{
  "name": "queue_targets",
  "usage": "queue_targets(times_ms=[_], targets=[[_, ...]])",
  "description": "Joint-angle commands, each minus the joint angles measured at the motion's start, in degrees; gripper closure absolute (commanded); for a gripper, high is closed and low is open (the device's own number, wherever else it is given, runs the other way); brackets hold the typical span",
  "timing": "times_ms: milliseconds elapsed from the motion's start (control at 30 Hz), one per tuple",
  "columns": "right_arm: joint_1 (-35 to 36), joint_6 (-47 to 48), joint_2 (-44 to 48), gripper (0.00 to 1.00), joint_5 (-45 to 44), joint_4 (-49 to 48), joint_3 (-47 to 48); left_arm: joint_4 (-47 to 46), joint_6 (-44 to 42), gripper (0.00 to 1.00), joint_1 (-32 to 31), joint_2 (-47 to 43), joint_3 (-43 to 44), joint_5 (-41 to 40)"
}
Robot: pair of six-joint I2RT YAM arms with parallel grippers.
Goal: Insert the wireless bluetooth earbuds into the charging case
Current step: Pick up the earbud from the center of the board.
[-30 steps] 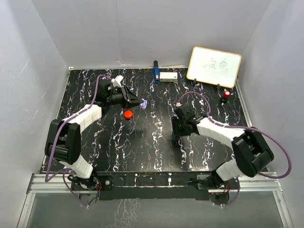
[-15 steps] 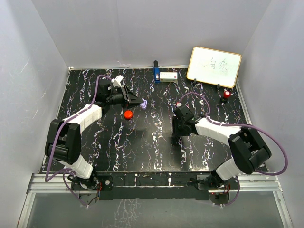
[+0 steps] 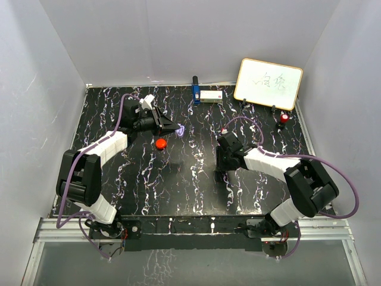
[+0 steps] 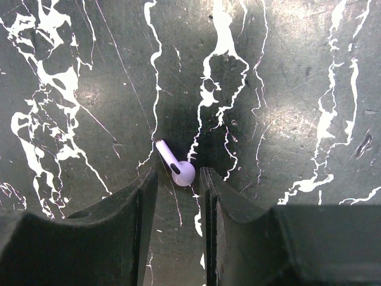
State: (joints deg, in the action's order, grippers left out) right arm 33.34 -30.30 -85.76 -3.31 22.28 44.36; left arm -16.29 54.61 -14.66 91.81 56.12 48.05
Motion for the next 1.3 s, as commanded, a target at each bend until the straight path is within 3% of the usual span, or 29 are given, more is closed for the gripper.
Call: queue_targets(times_ms=[0,533,867,1267], targets=[[0.16,-0.95,-1.22,0.68,-1.46,-2.12,-0.81,-0.32,0.32,1.0,-0.07,-3.22,-0.57,1.61],[0.21,-1.2,-2.0,0.77,-2.74,-0.93,-1.29,-0.41,0.39,1.0,-0.03,-2.92,-0.39,1.62],[0.25,0.43,-0.08,0.91,-4.45,-0.38,-0.06,-0.56,0.49,1.0,-0.03,-2.81,-0.22,1.61],[0.21,12.07,3.27,0.96,-3.78,5.64,13.45,-0.21,0.14,1.0,-0.07,-2.33,-0.04,1.96]])
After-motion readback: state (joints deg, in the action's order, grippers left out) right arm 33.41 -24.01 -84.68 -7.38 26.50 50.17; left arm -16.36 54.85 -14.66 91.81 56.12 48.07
